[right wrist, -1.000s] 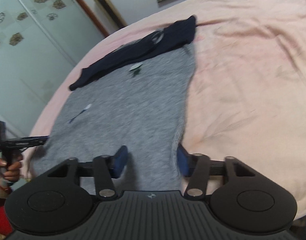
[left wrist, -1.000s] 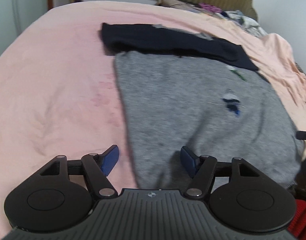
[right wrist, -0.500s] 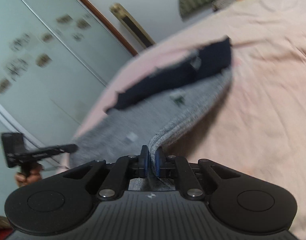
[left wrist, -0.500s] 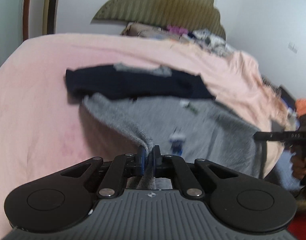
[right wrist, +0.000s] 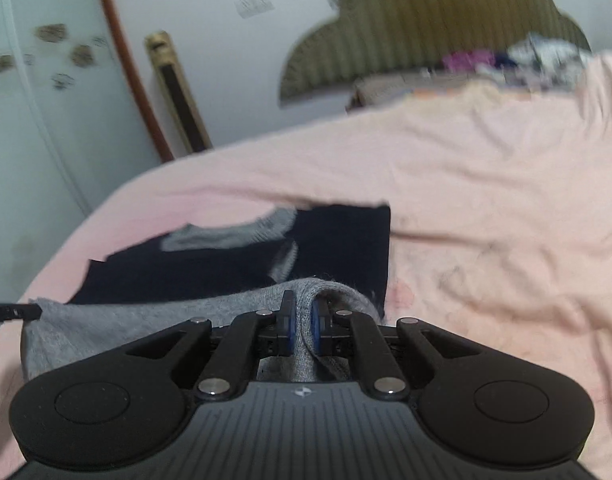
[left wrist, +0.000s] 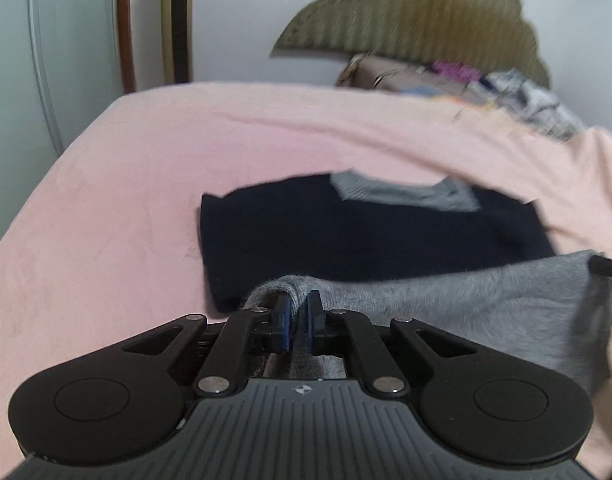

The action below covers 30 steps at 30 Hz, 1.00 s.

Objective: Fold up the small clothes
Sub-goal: 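Lift the hem with both grippers, fold it toward the collar, and release, then grasp the folded grey edge with the left gripper while the right gripper grasps it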

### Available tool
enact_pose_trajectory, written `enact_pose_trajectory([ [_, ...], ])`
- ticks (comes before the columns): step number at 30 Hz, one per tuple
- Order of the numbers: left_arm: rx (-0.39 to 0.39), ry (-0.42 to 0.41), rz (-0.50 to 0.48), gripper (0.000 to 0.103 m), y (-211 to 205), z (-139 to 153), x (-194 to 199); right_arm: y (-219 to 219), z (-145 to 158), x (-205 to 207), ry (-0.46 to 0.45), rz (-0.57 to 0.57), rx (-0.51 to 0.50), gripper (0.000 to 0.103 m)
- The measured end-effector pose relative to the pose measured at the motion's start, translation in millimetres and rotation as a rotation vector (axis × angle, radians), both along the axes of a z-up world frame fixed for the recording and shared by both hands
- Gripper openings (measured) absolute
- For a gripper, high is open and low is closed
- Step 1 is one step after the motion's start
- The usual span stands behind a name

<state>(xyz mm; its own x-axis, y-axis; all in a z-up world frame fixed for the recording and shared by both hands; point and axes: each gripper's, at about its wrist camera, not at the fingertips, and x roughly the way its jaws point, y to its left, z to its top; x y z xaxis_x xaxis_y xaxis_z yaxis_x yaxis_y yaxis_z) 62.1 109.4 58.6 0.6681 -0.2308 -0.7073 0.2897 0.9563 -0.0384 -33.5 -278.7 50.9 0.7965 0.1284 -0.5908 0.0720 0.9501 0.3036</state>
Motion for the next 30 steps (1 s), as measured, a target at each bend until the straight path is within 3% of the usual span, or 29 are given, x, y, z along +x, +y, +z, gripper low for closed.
enact_pose_trajectory([
  [3,0.1,0.006,0.033,0.019,-13.4,-18.3,15.1,-0.3,-18.1,12.4,0.083,-0.04,-0.006,0.011],
  [4,0.136,-0.002,0.043,0.031,-15.4,-21.9,15.1,-0.2,-19.9,10.5,0.098,-0.056,-0.012,0.017],
  [5,0.157,-0.014,0.051,0.05,-17.1,-24.1,12.7,-0.8,-20.3,6.8,0.108,-0.071,-0.016,0.031],
  [6,0.158,-0.028,0.055,0.061,-14.8,-24.5,6.7,-2.6,-19.6,1.4,0.107,-0.084,-0.015,0.04],
  [7,0.149,-0.041,0.057,0.076,-11.6,-22.7,-0.6,-3.4,-18.9,-4.6,0.094,-0.094,-0.01,0.06],
  [8,0.134,-0.056,0.062,0.081,-8.5,-20.4,-7.0,-4.9,-16.9,-12.0,0.074,-0.099,-0.002,0.075],
  [13,0.068,-0.067,0.124,0.082,12.2,-7.6,-44.6,-20.2,-12.3,-54.7,0.02,-0.098,0.049,0.075],
  [22,-0.108,0.107,0.115,0.069,51.7,-29.6,-92.9,-14.1,-28.5,-99.0,0.09,-0.019,0.053,0.075],
  [25,-0.141,0.155,0.092,0.058,55.8,-40.8,-100.5,-14.9,-41.3,-103.5,0.118,-0.03,0.067,0.065],
  [28,-0.137,0.14,0.094,0.056,51.9,-48.9,-104.8,-9.8,-44.7,-103.4,0.111,-0.036,0.056,0.061],
  [30,-0.13,0.124,0.092,0.056,46.1,-49.5,-107.3,-1.1,-45.4,-100.6,0.11,-0.002,0.064,0.048],
])
